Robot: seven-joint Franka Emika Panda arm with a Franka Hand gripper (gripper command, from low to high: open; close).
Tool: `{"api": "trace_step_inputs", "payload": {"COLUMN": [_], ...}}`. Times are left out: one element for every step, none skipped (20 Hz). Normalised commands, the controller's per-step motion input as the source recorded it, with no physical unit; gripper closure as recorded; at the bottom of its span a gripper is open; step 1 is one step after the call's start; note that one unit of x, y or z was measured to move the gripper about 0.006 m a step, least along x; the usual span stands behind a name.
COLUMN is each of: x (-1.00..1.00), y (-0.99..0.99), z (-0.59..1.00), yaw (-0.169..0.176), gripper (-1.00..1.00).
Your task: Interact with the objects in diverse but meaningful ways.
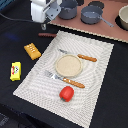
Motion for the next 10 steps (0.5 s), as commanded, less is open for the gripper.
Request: {"api": "trace_step_inputs", "payload": {"x": [-0.52, -0.49, -0.49, -0.46, -0.46, -0.48, -0.39, -0.36, -0.25, -0.12], "y": [-0.01, 0.00, 0.00, 0.00, 0.00, 0.00, 0.00, 0.00, 0.01, 0.07], "z": [-0.61, -0.56, -0.55, -0.55, -0.54, -0.55, -0.49, -0.45, -0.39, -0.35], "yaw": [0.076, 0.077, 0.075, 0.077, 0.076, 0.070, 0.074, 0.070, 0.058, 0.047], "gripper": [-1.00, -1.00, -1.00, -1.00, -1.00, -1.00, -1.00, -1.00, -1.00, -1.00]}}
